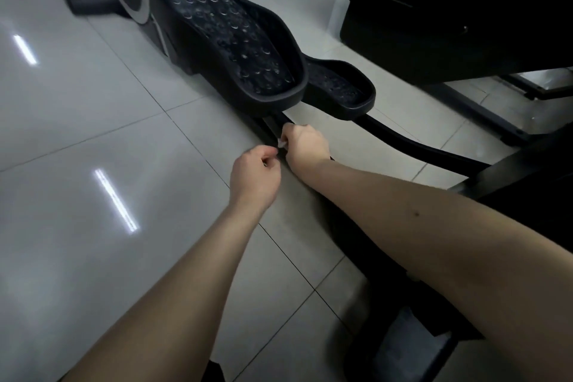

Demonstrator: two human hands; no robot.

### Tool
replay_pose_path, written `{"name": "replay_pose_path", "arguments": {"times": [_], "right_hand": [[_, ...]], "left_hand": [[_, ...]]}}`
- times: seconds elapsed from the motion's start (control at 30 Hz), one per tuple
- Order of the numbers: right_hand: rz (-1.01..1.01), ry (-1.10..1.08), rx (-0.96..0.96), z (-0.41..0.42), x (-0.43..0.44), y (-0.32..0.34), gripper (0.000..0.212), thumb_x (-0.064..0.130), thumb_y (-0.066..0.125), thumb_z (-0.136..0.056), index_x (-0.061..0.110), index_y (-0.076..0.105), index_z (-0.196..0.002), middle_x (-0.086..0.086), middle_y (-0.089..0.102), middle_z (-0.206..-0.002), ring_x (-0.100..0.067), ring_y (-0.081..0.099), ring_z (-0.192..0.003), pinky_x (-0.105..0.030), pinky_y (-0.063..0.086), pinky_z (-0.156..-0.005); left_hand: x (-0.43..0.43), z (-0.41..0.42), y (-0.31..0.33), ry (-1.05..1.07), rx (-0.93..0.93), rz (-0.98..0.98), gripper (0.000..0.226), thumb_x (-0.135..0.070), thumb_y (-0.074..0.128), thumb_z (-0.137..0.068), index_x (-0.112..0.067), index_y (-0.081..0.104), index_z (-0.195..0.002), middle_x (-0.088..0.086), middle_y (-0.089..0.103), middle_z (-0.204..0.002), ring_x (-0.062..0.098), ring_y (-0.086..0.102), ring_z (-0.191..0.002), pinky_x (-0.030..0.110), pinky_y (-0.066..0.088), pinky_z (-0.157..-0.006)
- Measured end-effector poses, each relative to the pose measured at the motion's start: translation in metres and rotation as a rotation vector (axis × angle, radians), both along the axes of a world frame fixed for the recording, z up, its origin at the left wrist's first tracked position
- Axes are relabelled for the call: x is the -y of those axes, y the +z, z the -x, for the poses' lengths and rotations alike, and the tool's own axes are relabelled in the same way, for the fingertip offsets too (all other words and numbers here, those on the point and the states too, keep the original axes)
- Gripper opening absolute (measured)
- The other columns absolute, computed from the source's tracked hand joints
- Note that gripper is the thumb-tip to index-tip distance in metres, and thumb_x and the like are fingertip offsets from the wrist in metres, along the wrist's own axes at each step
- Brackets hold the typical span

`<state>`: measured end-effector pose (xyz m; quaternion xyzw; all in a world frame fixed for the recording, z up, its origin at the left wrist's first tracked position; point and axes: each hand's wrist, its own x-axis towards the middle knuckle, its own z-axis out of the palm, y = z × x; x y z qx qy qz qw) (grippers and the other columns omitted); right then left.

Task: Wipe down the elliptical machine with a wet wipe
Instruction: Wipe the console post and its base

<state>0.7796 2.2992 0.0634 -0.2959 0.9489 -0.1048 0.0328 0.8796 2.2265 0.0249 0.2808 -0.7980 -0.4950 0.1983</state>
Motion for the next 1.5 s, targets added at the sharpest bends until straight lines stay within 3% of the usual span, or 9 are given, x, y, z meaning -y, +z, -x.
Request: {"name": "replay_pose_path", "arguments": {"times": [0.3,0.6,0.77,0.87,1.07,1.23,1.33,1.43,1.5], "right_hand": [[0.241,0.003,0.052,0.024,0.028,-0.018,0.029,-0.004,0.058,-0.087,0.016,0.075,-0.099,-0.003,0.070,-0.107,-0.028,0.065,-0.099,-0.039,0.052,-0.084],[0.131,-0.049,0.164,0.015,-0.035,-0.018,0.023,0.007,0.062,-0.089,0.026,0.074,-0.091,0.001,0.073,-0.094,-0.025,0.069,-0.093,-0.038,0.057,-0.082],[0.527,-0.079,0.103,0.030,-0.008,0.040,0.019,0.008,0.058,-0.098,0.014,0.063,-0.116,0.014,0.068,-0.090,-0.013,0.066,-0.091,-0.025,0.051,-0.079],[0.641,-0.024,0.100,0.035,0.030,0.048,0.010,0.016,0.064,-0.094,0.019,0.066,-0.104,0.002,0.071,-0.104,-0.011,0.065,-0.096,-0.021,0.051,-0.081],[0.530,0.003,-0.028,0.038,0.062,0.037,0.010,0.016,0.071,-0.093,0.014,0.078,-0.100,-0.004,0.065,-0.107,-0.019,0.048,-0.107,-0.012,0.026,-0.084],[0.543,-0.093,0.019,0.055,0.049,0.039,0.009,0.008,0.070,-0.094,0.005,0.077,-0.098,-0.005,0.052,-0.107,-0.017,0.057,-0.096,-0.027,0.053,-0.085],[0.556,-0.203,0.040,0.072,0.047,0.047,0.012,0.008,0.066,-0.097,0.002,0.076,-0.099,-0.008,0.054,-0.109,-0.009,0.057,-0.079,-0.006,0.047,-0.067],[0.622,-0.170,0.075,0.058,0.059,0.042,0.012,0.019,0.073,-0.094,0.010,0.080,-0.092,-0.002,0.061,-0.095,-0.020,0.065,-0.081,-0.028,0.056,-0.082],[0.611,-0.113,0.099,0.038,0.071,0.036,0.012,0.020,0.072,-0.093,0.011,0.080,-0.090,-0.004,0.066,-0.093,-0.016,0.065,-0.086,-0.018,0.051,-0.086]], "left_hand": [[0.007,-0.009,-0.001,0.023,0.055,0.000,0.032,-0.011,0.055,-0.092,-0.016,0.074,-0.118,0.001,0.074,-0.115,0.018,0.067,-0.106,0.032,0.052,-0.096],[0.008,0.019,0.016,0.061,-0.040,0.010,0.037,-0.011,0.057,-0.091,-0.020,0.066,-0.125,-0.004,0.064,-0.115,0.019,0.064,-0.102,0.034,0.052,-0.090],[0.066,0.053,0.049,0.303,-0.277,0.144,0.043,-0.027,0.064,-0.094,-0.020,0.053,-0.135,0.002,0.049,-0.127,0.028,0.064,-0.099,0.040,0.054,-0.083],[0.109,0.078,0.060,0.374,-0.315,0.159,0.058,-0.035,0.069,-0.092,-0.020,0.045,-0.142,0.004,0.042,-0.135,0.029,0.057,-0.118,0.046,0.055,-0.093],[0.137,0.086,0.063,0.263,-0.222,0.091,0.072,-0.033,0.072,-0.092,-0.012,0.039,-0.153,0.006,0.038,-0.139,0.027,0.053,-0.125,0.035,0.051,-0.103],[0.141,0.080,0.077,0.233,-0.112,0.175,0.072,-0.035,0.070,-0.094,-0.010,0.040,-0.154,0.005,0.041,-0.137,0.022,0.035,-0.133,0.018,0.033,-0.094],[0.141,0.077,0.081,0.249,-0.071,0.208,0.071,-0.040,0.069,-0.093,-0.012,0.043,-0.153,0.004,0.044,-0.136,0.023,0.034,-0.131,0.023,0.031,-0.091],[0.142,0.077,0.081,0.259,-0.062,0.232,0.071,-0.041,0.070,-0.093,-0.011,0.045,-0.152,0.002,0.045,-0.135,0.022,0.034,-0.128,0.028,0.035,-0.096],[0.144,0.077,0.083,0.261,-0.034,0.264,0.070,-0.041,0.070,-0.093,-0.011,0.045,-0.151,0.003,0.046,-0.134,0.023,0.034,-0.127,0.032,0.037,-0.099]]}}
